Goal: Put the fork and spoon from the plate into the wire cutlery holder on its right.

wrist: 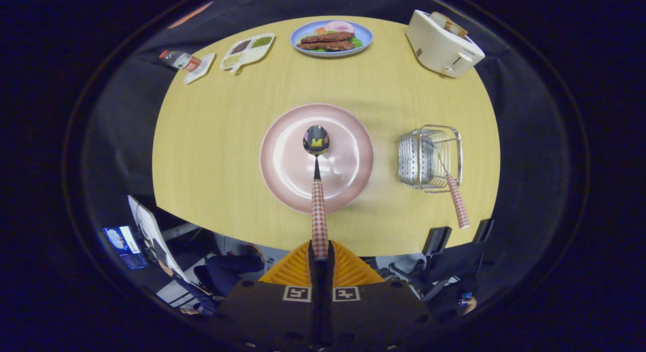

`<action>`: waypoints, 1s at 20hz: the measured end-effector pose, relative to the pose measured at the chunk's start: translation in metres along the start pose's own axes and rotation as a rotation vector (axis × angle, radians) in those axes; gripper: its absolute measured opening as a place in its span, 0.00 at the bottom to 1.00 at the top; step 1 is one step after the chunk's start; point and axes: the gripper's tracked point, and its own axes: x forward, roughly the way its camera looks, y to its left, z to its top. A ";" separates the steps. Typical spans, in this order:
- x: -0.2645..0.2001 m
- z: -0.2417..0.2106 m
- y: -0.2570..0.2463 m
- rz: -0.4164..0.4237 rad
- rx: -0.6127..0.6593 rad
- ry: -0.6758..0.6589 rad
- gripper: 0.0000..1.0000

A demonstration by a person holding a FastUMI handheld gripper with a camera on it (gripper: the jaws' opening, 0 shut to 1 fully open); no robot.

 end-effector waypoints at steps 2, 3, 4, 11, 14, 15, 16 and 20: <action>-0.021 0.000 -0.019 -0.007 0.018 -0.014 0.01; -0.031 0.000 -0.032 -0.019 0.030 -0.025 0.01; -0.040 0.001 -0.046 -0.031 0.044 -0.034 0.01; -0.056 -0.015 -0.126 -0.079 0.173 -0.013 0.01; -0.044 -0.027 -0.132 -0.051 0.196 0.078 0.01; -0.039 -0.028 -0.133 -0.042 0.196 0.101 0.01; -0.035 -0.027 -0.133 -0.038 0.202 0.122 0.01; -0.028 -0.016 -0.133 -0.028 0.203 0.171 0.00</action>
